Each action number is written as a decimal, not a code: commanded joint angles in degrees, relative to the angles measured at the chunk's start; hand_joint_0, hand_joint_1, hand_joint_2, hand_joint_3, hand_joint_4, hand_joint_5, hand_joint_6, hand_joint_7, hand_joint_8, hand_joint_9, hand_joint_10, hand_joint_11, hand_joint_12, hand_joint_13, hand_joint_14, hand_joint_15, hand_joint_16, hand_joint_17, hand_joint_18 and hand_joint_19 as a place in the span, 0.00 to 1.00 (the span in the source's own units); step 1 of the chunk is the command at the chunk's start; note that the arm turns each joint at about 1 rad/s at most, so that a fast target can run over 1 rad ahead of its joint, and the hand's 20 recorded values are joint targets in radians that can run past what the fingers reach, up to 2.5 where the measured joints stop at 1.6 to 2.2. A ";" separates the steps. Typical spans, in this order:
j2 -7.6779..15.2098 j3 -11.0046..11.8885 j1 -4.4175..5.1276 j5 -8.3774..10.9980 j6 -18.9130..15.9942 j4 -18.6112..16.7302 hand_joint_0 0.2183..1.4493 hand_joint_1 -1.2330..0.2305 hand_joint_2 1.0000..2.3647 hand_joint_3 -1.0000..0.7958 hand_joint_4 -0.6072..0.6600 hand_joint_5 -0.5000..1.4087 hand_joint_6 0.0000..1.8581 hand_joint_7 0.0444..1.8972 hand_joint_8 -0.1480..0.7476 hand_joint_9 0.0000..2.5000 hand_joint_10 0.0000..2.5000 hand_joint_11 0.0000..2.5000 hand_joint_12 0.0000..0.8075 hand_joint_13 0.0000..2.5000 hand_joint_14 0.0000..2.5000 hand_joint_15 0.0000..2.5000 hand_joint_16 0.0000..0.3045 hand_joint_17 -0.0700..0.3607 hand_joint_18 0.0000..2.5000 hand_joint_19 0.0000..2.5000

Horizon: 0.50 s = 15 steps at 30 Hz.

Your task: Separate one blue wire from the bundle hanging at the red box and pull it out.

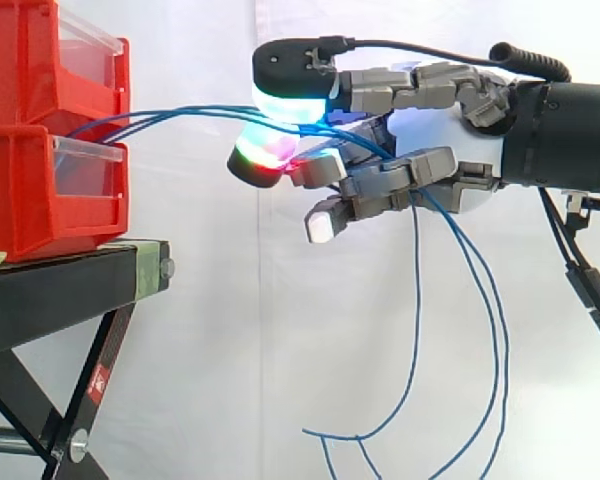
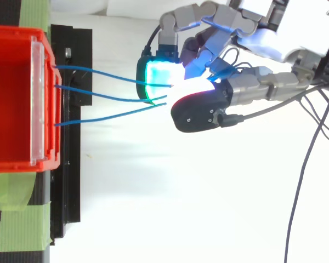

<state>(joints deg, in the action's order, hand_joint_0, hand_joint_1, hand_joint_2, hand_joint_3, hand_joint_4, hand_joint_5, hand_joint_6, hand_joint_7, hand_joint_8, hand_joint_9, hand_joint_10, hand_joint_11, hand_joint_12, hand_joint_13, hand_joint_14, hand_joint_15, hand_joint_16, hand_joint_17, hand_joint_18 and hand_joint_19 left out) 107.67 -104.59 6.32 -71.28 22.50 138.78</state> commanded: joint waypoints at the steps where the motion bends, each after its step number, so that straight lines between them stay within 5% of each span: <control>1: 0.00 0.00 0.01 0.00 0.26 0.00 0.35 0.32 0.02 0.56 0.65 0.17 0.41 0.63 0.53 0.44 0.01 0.63 0.39 0.51 0.78 0.32 0.17 0.43 0.31 0.35; 15: 0.00 0.00 0.01 0.00 0.26 0.00 0.37 0.24 0.02 0.51 0.65 0.14 0.42 0.60 0.52 0.35 0.01 0.62 0.39 0.46 0.83 0.29 0.17 0.44 0.28 0.34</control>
<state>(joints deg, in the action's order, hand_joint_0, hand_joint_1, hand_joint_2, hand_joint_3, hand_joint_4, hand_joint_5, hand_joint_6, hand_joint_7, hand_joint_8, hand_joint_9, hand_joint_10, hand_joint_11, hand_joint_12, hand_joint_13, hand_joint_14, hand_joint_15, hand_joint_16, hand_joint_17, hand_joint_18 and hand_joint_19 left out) 107.67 -104.59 6.33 -71.28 22.76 138.78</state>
